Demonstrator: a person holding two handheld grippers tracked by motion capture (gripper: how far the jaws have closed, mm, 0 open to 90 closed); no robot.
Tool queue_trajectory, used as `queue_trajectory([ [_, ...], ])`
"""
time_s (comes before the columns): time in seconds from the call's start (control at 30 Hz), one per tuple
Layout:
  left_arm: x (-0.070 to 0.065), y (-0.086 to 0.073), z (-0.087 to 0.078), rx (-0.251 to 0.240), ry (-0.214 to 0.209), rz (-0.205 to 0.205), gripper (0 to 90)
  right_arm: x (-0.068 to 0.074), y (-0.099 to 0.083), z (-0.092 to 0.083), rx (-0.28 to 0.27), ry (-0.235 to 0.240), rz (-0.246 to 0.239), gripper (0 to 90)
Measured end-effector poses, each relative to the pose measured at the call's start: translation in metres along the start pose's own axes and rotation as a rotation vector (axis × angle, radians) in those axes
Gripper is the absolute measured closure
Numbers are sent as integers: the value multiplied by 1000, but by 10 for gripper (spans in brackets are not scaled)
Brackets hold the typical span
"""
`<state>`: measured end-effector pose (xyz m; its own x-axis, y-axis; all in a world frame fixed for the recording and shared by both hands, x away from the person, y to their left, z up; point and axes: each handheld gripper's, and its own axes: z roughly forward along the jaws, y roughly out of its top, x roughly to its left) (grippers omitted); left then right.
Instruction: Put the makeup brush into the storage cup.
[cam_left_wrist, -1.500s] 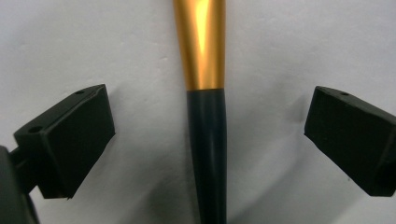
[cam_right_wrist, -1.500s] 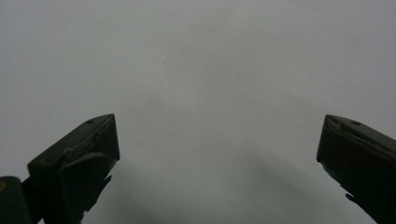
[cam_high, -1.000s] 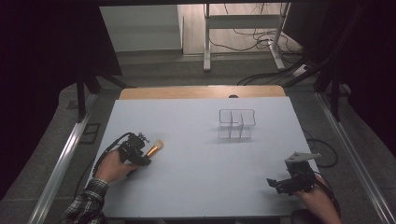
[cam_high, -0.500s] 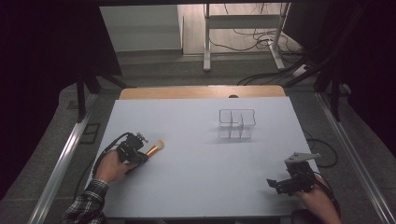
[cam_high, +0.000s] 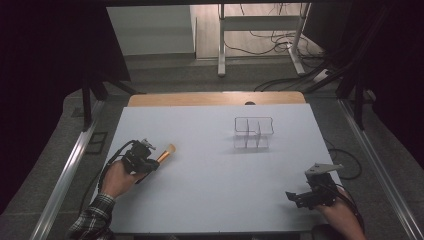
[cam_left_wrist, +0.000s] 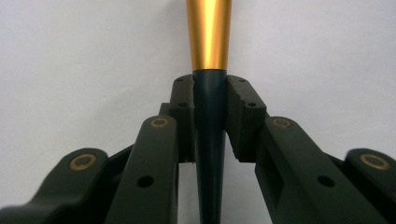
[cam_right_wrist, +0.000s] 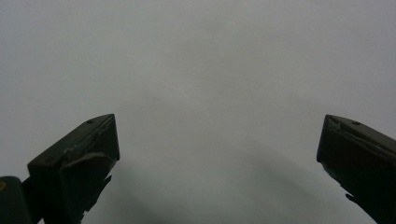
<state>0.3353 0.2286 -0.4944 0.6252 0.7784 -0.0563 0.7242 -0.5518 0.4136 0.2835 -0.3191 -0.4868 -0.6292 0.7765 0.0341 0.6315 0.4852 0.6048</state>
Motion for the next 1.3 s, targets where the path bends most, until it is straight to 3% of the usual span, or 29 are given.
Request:
queue_trajectory([
  [0.37,-6,-5,-12,-130,-34,-15,741,0,1,-2,-21,7,8,0],
  [0.73,-14,-8,-15,-175,-59,-11,741,1,4,-6,-84,35,10,0],
  [1.3,-31,-13,-23,-238,-70,5,741,1,8,-9,-129,42,7,0],
])
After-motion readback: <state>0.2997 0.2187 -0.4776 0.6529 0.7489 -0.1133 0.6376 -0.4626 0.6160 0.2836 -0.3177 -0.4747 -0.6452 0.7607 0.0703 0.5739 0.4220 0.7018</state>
